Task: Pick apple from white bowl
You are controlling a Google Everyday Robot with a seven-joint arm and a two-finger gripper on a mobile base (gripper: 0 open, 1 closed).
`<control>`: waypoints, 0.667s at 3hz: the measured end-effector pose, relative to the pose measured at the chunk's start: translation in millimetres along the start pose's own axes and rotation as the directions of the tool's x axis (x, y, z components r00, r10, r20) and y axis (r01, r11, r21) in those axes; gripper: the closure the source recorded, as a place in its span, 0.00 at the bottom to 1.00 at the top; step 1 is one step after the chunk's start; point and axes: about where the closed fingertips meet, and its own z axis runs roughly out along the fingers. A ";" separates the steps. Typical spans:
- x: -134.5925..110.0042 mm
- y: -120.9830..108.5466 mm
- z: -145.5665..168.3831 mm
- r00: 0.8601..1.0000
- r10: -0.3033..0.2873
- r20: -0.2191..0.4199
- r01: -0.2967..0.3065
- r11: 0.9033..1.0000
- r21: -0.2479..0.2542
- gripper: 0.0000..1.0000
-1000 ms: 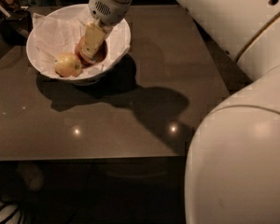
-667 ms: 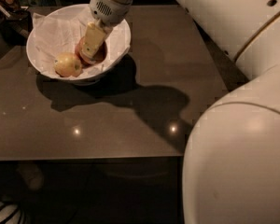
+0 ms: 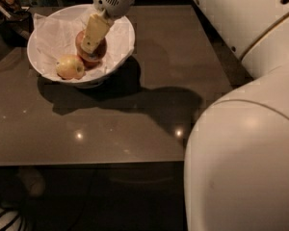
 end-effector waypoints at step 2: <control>-27.3 22.3 -19.3 0.994 -0.103 0.023 0.104 0.993 -0.063 1.00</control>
Offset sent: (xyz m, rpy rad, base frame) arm -0.0315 0.0194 0.0543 0.0165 -0.0069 0.1992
